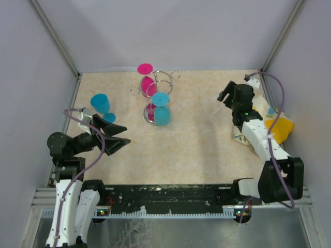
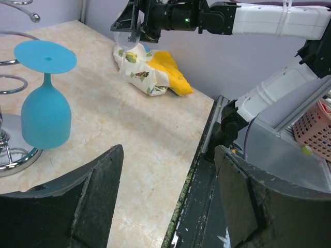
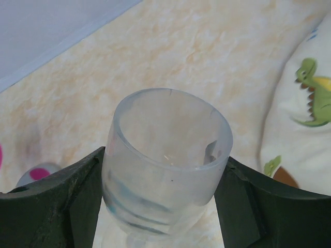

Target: Take the wine glass off the wine glass rack

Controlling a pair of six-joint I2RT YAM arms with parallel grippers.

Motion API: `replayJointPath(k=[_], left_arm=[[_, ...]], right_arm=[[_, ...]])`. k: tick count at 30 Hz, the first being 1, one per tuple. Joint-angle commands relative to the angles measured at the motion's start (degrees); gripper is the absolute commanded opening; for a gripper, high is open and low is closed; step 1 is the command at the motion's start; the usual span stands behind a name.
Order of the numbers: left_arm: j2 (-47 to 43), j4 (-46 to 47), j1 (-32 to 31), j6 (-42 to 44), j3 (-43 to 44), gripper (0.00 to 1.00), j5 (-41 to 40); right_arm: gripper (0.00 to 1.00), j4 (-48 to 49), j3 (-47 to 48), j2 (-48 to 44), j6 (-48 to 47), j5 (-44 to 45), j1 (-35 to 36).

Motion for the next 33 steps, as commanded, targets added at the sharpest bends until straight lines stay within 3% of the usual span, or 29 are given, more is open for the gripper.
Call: replayJointPath(k=[1, 7, 15, 21, 26, 33], left_arm=[[1.53, 1.01, -0.3, 0.28, 0.83, 0.77, -1.53], [5.33, 1.39, -0.32, -0.77, 1.21, 0.76, -3.48], [8.18, 7.51, -0.29, -4.13, 0.64, 0.77, -4.21], [9.99, 8.44, -0.29, -4.59, 0.64, 0.77, -3.93], [7.96, 17.87, -0.29, -9.24, -2.19, 0.78, -1.99], [7.72, 16.29, -0.31, -8.13, -1.1, 0.78, -1.82]], right_arm=[[0.53, 9.44, 6.49, 4.68, -9.97, 12.83, 1.42], [0.54, 17.98, 9.28, 12.28, -20.47, 25.25, 4.47], [0.54, 41.88, 5.42, 19.43, -37.72, 35.86, 9.99], [0.57, 53.58, 3.51, 27.08, -40.76, 37.41, 10.74], [0.55, 68.6, -0.63, 32.34, -46.54, 38.47, 11.82], [0.54, 73.68, -1.56, 36.49, -46.09, 37.72, 11.82]])
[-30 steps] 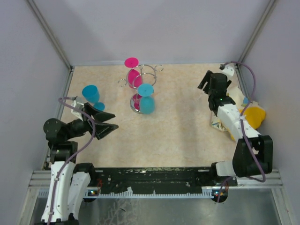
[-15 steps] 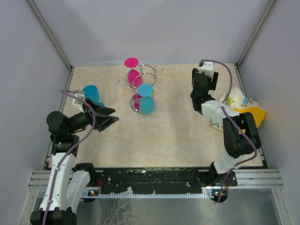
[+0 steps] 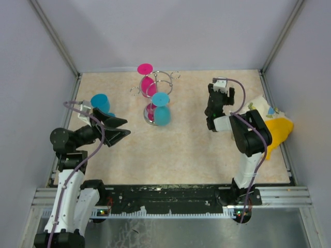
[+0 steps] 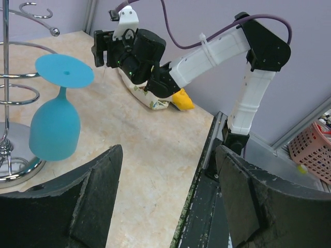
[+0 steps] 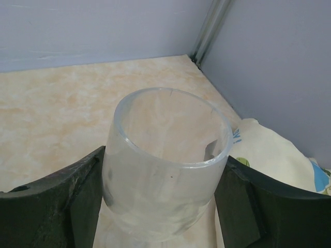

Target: Take the wine glass off the wine glass rack

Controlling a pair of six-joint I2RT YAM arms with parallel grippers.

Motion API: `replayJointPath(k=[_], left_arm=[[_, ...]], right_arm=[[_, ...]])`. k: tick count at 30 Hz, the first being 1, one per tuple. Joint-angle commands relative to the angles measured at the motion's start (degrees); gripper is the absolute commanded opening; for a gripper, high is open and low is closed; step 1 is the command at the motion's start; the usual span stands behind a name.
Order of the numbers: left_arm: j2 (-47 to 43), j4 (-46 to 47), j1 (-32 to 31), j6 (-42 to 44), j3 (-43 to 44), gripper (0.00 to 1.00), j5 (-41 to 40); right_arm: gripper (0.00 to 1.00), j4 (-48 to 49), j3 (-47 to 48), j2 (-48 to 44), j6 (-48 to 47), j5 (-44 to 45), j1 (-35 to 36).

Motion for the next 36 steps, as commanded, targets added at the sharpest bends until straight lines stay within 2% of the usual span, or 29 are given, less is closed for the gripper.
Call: replayJointPath(k=[1, 9, 11, 17, 18, 27, 36], left_arm=[[-0.13, 1.05, -0.35, 0.33, 0.95, 0.78, 0.86], [0.56, 1.55, -0.35, -0.15, 0.41, 0.78, 0.0], [0.75, 2.2, -0.34, -0.62, 0.2, 0.78, 0.0], [1.7, 2.79, -0.28, -0.76, 0.36, 0.78, -0.02], [1.94, 2.97, -0.3, -0.79, 0.36, 0.78, 0.08], [2.75, 4.69, -0.28, -1.56, -0.52, 0.78, 0.09], [3.53, 4.37, -0.29, -1.35, -0.52, 0.78, -0.57]], right_arm=[[0.54, 11.19, -0.45, 0.68, -0.19, 1.31, 0.44], [0.55, 18.49, -1.61, 4.18, -2.44, 0.73, 0.75], [0.63, 20.79, -1.99, 5.06, -4.26, 1.29, 1.05], [0.98, 23.35, -4.28, 4.44, -4.05, 2.48, 1.55], [0.99, 23.99, -4.84, 4.05, -4.05, 2.68, 1.58], [0.99, 29.47, -8.6, -0.11, -7.55, 3.53, 3.53], [0.99, 25.35, -9.4, -9.41, -9.42, 4.85, 5.47]])
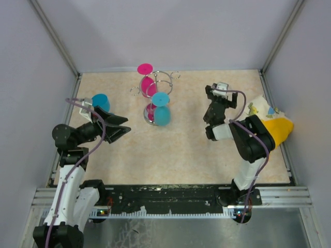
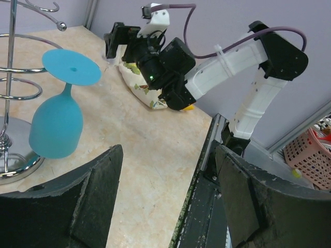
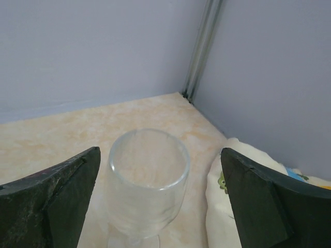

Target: Take the wine glass off the wine glass rack

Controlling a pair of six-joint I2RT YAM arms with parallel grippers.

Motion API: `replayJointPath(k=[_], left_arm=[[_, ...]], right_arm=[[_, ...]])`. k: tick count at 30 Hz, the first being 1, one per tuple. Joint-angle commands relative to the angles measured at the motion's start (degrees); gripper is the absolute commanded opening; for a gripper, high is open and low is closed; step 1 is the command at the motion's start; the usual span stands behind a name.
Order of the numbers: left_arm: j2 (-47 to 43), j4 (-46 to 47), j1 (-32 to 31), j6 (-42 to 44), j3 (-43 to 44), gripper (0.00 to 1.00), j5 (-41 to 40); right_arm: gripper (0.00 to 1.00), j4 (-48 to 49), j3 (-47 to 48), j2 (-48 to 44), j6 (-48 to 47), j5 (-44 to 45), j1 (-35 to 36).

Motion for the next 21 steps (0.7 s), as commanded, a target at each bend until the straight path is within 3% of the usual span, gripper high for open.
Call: replayJointPath(k=[1, 7, 10, 11, 13, 15, 16, 21], left_arm=[[0.53, 1.53, -0.28, -0.02, -0.26, 0.78, -0.57], [1.42, -1.71, -0.29, 1.01, 0.53, 0.76, -3.8], [2.85, -7.82, -0.32, 3.57, 1.96, 0.71, -7.31], [3.75, -8.22, -0.35, 2.98, 2.31, 0.7, -7.24], [6.4, -7.77, -0.82, 0.43, 3.0, 0.68, -6.65], [9.73, -6.94, -2.16, -2.64, 4.33, 0.63, -5.94], [11.2, -7.38, -3.56, -3.65, 5.49, 0.59, -6.58], [16.19, -20.4, -13.03, -0.86, 16.0, 0.57, -17.49]], right_arm=[[0.99, 2.74, -1.01, -7.95, -1.25, 2.05, 1.56], [0.99, 8.19, -5.17, -20.13, -10.96, 8.74, 7.0], [0.99, 3.66, -5.15, -29.11, -13.83, 17.38, 13.19], [0.99, -1.11, -4.8, -32.58, -12.15, 19.86, 15.64], [0.99, -21.02, -2.78, -40.6, -1.53, 21.17, 20.19], [0.99, -57.73, 2.54, -49.29, 18.5, 17.02, 22.42], [0.99, -66.67, 4.73, -51.63, 25.53, 13.42, 22.5], [0.89, -85.03, 10.62, -56.48, 34.01, 4.29, 22.97]])
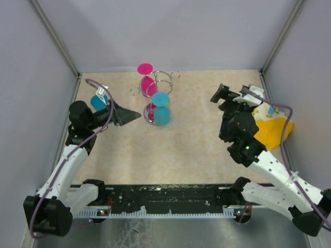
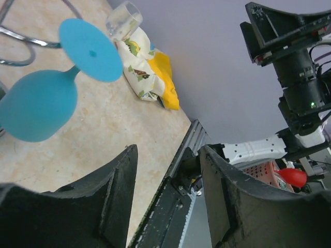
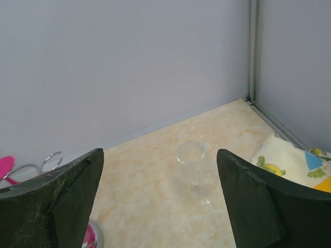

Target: Take the wine glass off the wine glass rack

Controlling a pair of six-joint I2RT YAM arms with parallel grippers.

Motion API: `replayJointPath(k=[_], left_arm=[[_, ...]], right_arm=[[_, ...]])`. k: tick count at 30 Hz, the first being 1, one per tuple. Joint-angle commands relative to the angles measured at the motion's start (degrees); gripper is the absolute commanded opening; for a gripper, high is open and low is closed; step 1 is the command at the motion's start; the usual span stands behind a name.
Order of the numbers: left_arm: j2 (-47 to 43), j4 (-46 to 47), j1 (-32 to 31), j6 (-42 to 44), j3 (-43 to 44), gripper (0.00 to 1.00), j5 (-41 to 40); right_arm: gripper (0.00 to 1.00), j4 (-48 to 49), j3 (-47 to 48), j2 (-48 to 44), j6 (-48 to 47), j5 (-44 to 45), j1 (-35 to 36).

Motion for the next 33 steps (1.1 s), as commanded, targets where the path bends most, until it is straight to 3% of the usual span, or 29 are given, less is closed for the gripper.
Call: replayJointPath(k=[1, 5, 12, 33], left_arm=[[3.54, -12.25, -6.24, 1.3, 11.1, 0.57, -9.43], [7.64, -15.39, -6.57, -1.14, 13.78, 0.56, -11.47], [13.22, -19.88, -7.15, -2.13, 16.54, 0.54, -13.6], [27.66, -17.34, -12.11, -2.04, 25.05, 0.49, -17.18]], right_arm=[[0.87, -30.59, 5.68, -1.83, 16.47, -9.05, 0.55], [0.83, -34.93, 6.95, -2.11, 19.98, -15.0, 0.67], [0.83, -34.65, 6.29, -3.89, 21.12, -17.62, 0.75], [0.86, -33.55, 4.44, -11.61, 20.29, -21.87, 0.71]])
